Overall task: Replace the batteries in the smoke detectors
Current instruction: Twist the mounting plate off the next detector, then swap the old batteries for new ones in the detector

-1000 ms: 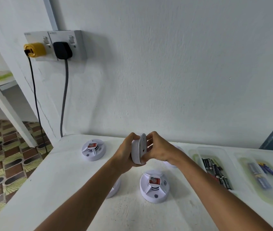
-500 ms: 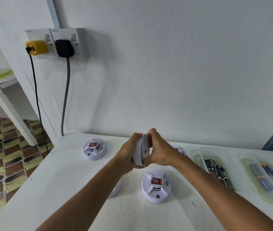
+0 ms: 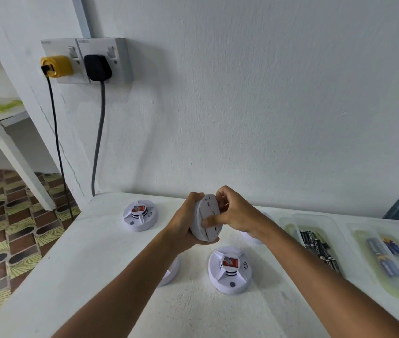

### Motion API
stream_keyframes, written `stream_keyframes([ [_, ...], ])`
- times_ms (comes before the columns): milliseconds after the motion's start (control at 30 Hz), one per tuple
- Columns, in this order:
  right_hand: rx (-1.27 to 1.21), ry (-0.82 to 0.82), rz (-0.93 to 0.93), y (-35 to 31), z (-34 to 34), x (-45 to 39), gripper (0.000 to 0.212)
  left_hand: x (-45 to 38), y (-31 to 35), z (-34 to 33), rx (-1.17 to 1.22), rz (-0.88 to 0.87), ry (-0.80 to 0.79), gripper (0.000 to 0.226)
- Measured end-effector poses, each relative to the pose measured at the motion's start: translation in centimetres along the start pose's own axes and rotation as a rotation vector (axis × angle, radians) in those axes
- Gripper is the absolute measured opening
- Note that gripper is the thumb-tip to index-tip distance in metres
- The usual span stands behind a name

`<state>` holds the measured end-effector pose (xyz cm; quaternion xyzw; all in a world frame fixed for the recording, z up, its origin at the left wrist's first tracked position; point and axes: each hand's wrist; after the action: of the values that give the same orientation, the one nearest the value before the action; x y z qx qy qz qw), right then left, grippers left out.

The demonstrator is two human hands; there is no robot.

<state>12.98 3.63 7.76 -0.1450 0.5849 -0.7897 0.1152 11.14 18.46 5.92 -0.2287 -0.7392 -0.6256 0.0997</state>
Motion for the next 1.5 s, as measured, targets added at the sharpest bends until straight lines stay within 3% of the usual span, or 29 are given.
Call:
stream_keyframes([
  [167,0.080,0.012,0.047,-0.5,-0.3,0.4,0.058,-0.1,0.0,0.6,0.046,0.036,-0.010,0.036],
  [400,0.277,0.143,0.253,-0.2,-2.3,0.4,0.059,-0.3,0.2,1.9,0.194,0.057,-0.024,0.039],
  [567,0.057,0.072,0.120,-0.5,-3.4,-0.4,0.052,0.3,0.5,3.8,0.187,0.110,0.008,0.042],
  [667,-0.359,0.020,-0.037,-1.1,-3.3,-1.0,0.038,0.6,0.6,4.8,0.199,0.109,-0.011,0.045],
  [767,-0.509,0.159,-0.109,-0.2,-3.4,-2.3,0.036,0.7,0.8,5.9,0.236,0.076,0.020,0.046],
  [867,-0.083,0.303,-0.167,2.2,-4.2,-4.3,0.050,0.7,1.2,7.4,0.339,0.031,0.077,0.042],
  [1000,0.430,0.153,-0.168,4.6,-6.2,-5.4,0.029,0.6,1.4,9.2,0.382,0.002,0.099,0.045],
  [1100,0.600,0.126,-0.123,5.7,-7.0,-5.3,0.052,0.4,1.2,9.5,0.388,-0.003,0.083,0.049],
  [1267,0.234,0.246,0.017,4.2,-4.7,-3.7,0.025,0.3,1.0,6.7,0.381,-0.047,0.043,0.049],
  [1367,0.105,0.239,0.124,2.4,-1.4,-1.2,0.008,0.3,1.1,2.7,0.365,-0.098,0.043,0.042],
  [1500,-0.003,0.214,0.115,2.8,4.7,2.9,0.008,-1.1,0.7,-5.0,0.385,-0.146,-0.033,0.046],
])
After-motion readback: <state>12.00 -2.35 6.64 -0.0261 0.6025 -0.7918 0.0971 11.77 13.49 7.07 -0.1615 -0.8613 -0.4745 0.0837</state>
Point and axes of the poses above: each hand's wrist, its own x-axis away from the middle knuckle, its own z-axis out of the back of the hand, y = z × x, and after that the axes turned 9 degrees about -x, right-handed
